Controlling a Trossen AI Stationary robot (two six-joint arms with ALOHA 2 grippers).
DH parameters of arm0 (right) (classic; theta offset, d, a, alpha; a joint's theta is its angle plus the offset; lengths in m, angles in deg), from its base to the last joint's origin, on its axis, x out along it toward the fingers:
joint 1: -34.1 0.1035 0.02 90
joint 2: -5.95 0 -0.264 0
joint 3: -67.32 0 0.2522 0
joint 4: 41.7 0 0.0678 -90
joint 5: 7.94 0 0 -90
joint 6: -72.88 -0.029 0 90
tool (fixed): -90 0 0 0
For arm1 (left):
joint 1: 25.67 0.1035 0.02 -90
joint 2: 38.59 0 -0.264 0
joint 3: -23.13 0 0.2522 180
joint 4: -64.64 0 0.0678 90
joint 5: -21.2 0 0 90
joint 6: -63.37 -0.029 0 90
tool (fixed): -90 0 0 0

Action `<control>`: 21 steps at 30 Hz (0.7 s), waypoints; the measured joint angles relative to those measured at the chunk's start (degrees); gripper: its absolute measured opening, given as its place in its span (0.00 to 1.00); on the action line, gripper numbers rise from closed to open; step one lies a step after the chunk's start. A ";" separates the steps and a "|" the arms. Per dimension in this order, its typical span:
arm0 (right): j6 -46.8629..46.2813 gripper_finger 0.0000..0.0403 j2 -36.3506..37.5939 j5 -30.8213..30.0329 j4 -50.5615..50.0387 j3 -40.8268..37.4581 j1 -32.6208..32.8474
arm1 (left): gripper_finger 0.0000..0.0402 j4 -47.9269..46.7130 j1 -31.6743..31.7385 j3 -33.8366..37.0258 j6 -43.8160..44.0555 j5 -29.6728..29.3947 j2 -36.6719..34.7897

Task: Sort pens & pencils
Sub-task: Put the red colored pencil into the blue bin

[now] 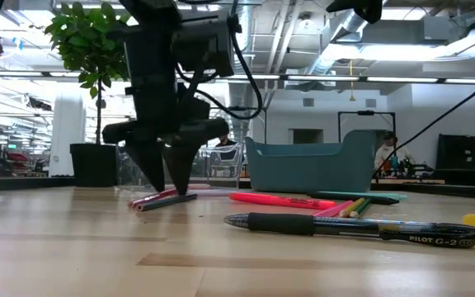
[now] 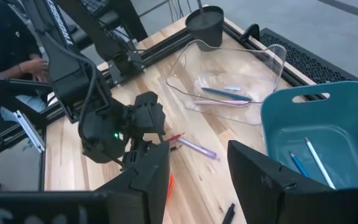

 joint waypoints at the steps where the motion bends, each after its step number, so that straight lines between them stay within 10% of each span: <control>1: 0.00 0.45 0.02 0.00 -0.04 0.00 0.00 | 0.46 -0.14 -0.06 0.00 -0.02 0.08 0.38; 9: 0.00 0.45 0.02 0.00 -0.41 0.00 0.01 | 0.43 0.49 -0.09 -0.07 -0.43 1.15 1.20; 21: 0.01 0.45 0.02 -0.01 -0.47 0.00 -0.02 | 0.04 1.84 -0.09 -0.11 -3.19 3.37 1.27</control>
